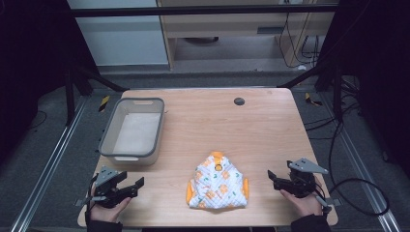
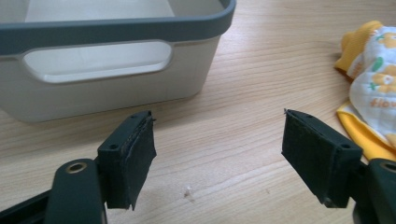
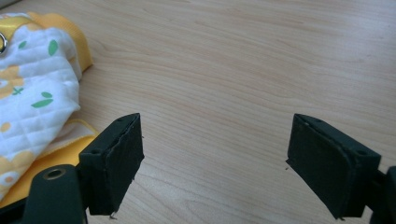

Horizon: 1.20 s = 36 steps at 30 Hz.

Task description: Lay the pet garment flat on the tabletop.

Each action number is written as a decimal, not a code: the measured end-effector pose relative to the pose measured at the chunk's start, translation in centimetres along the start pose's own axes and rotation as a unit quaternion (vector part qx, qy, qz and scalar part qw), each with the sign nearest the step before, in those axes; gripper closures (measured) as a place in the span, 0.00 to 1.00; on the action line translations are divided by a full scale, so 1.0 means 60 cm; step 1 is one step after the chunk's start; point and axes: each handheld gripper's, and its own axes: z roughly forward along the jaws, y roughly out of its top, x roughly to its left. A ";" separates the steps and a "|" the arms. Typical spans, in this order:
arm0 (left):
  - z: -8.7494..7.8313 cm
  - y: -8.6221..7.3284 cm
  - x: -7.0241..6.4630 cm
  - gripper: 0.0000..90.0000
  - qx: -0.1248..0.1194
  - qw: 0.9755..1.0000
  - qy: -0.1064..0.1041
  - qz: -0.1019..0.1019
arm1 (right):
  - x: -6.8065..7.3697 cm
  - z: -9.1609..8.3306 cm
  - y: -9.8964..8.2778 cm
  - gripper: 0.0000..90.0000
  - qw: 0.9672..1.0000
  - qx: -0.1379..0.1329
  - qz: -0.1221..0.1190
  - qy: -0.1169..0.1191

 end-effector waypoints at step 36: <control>0.094 0.100 -0.128 0.37 0.003 0.993 -0.077 0.094 | 0.086 0.041 0.085 0.25 0.995 -0.013 -0.042 0.087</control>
